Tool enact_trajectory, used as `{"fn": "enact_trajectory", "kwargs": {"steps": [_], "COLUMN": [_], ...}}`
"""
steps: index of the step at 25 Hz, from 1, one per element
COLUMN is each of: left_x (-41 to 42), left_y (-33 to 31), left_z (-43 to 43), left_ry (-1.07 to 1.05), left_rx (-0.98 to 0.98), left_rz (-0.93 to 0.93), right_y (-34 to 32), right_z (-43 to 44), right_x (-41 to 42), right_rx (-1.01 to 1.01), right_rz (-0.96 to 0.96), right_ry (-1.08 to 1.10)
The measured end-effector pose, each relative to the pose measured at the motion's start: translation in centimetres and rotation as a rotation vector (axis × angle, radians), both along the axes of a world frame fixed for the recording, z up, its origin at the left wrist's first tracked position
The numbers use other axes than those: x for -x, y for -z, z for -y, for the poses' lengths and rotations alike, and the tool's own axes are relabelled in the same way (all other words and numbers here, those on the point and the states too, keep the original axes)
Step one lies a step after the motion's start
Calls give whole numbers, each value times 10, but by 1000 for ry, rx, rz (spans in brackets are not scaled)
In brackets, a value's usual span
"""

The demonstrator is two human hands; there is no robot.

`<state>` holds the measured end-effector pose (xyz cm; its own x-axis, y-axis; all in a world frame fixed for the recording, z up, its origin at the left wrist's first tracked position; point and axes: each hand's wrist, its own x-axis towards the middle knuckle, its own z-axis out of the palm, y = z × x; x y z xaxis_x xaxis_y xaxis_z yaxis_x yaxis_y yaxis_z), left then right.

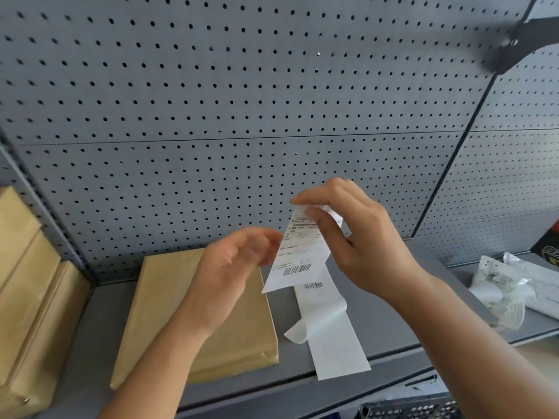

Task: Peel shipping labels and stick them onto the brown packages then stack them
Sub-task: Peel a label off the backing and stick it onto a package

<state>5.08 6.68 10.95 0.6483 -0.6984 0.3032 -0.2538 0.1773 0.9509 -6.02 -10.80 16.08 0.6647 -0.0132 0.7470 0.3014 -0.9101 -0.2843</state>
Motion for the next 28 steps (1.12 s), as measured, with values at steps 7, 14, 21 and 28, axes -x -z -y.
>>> {"fn": "enact_trajectory", "kwargs": {"steps": [7,14,21,28], "left_x": [5,-30,-57,-82], "left_y": [-4,13,45,78], "left_z": [-28,-73,-112,-122], "left_ry": [-198,-379,-412,-525], "left_rx": [-13,-89,-219,-501], "left_rz": [37,-149,-259,-74], "right_y": [0,28,90,117], "right_z": [-27,-46,-80,-94], "right_x": [-23,-60,-93,-115], "right_rx": [25,-855,-1134,-968], "right_rz": [-33,-605,-783,-806], "right_ry": [-40,-91,-144,27]}}
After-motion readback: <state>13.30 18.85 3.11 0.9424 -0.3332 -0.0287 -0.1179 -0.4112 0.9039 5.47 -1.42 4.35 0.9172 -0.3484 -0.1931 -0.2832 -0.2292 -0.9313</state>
